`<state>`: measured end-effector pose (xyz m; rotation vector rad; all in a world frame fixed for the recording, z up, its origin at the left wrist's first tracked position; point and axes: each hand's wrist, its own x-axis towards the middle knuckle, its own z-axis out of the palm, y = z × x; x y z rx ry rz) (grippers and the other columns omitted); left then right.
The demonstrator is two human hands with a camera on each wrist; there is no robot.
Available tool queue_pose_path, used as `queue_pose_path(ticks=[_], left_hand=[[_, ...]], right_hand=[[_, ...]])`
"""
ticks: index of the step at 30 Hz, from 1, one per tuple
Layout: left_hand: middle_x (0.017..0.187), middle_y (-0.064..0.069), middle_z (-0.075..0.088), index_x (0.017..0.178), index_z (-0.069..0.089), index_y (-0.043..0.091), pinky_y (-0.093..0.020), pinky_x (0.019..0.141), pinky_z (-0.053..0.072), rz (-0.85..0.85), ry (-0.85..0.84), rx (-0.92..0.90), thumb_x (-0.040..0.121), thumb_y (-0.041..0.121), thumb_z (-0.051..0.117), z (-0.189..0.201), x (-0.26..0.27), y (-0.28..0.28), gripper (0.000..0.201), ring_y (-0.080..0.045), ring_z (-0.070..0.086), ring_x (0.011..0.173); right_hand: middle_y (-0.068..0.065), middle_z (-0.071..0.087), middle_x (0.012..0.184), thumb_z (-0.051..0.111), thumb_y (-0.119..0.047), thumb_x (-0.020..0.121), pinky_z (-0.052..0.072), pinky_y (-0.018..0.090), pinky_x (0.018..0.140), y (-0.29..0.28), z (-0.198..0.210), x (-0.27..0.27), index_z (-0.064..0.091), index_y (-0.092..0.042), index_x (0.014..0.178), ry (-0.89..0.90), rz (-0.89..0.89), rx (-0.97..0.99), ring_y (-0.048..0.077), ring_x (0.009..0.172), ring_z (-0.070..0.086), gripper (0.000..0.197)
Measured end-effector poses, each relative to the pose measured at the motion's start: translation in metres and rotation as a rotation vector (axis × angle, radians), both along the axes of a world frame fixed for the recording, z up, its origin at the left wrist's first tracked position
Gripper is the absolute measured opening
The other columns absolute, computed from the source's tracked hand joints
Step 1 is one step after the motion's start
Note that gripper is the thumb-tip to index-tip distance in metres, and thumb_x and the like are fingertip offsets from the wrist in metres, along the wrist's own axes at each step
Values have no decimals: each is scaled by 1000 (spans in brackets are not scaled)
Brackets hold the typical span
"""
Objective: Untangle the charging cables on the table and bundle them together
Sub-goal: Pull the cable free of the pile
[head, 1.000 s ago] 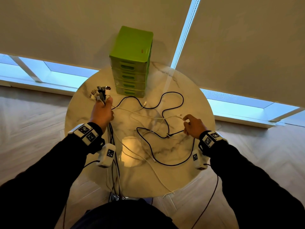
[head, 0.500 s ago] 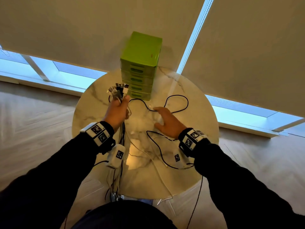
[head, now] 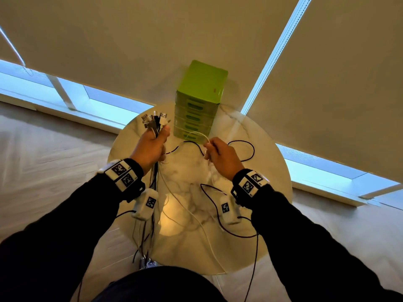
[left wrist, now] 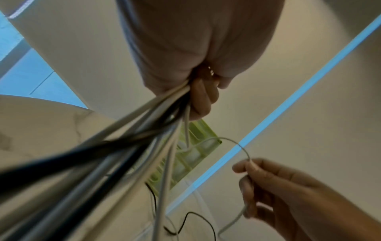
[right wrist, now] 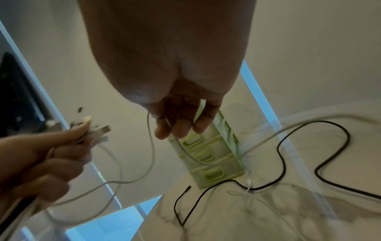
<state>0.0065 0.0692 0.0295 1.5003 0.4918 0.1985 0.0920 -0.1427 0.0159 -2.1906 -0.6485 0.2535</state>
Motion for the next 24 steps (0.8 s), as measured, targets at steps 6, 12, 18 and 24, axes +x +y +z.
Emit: queue_pose_path(ticks=[6, 12, 18, 24], left_hand=[[60, 11, 34, 89, 51, 17, -22, 42, 28, 81, -78, -21, 105, 42, 48, 18, -3, 36, 30, -7, 29, 44], [65, 7, 35, 87, 49, 19, -23, 43, 27, 129, -104, 21, 104, 43, 49, 41, -19, 76, 29, -6, 29, 45], [60, 5, 34, 99, 51, 12, -22, 42, 28, 259, -50, 62, 104, 33, 50, 39, -64, 115, 21, -8, 31, 44], [63, 4, 33, 90, 48, 18, -22, 41, 24, 437, -20, -72, 96, 22, 46, 28, -121, 170, 7, -8, 28, 44]], right_hand=[[4, 74, 80, 42, -19, 106, 54, 34, 66, 3, 0, 12, 50, -14, 109, 141, -213, 60, 19, 68, 66, 10], [28, 71, 97, 40, -9, 106, 56, 42, 73, 68, 1, -28, 39, -14, 99, 543, 239, 64, 31, 77, 71, 8], [17, 71, 93, 35, -6, 107, 57, 38, 78, 167, 23, -54, 36, -11, 106, 576, 386, 309, 27, 79, 71, 6], [21, 71, 92, 36, -6, 107, 56, 36, 72, 235, 13, -87, 35, -12, 106, 666, 540, 153, 31, 75, 68, 6]])
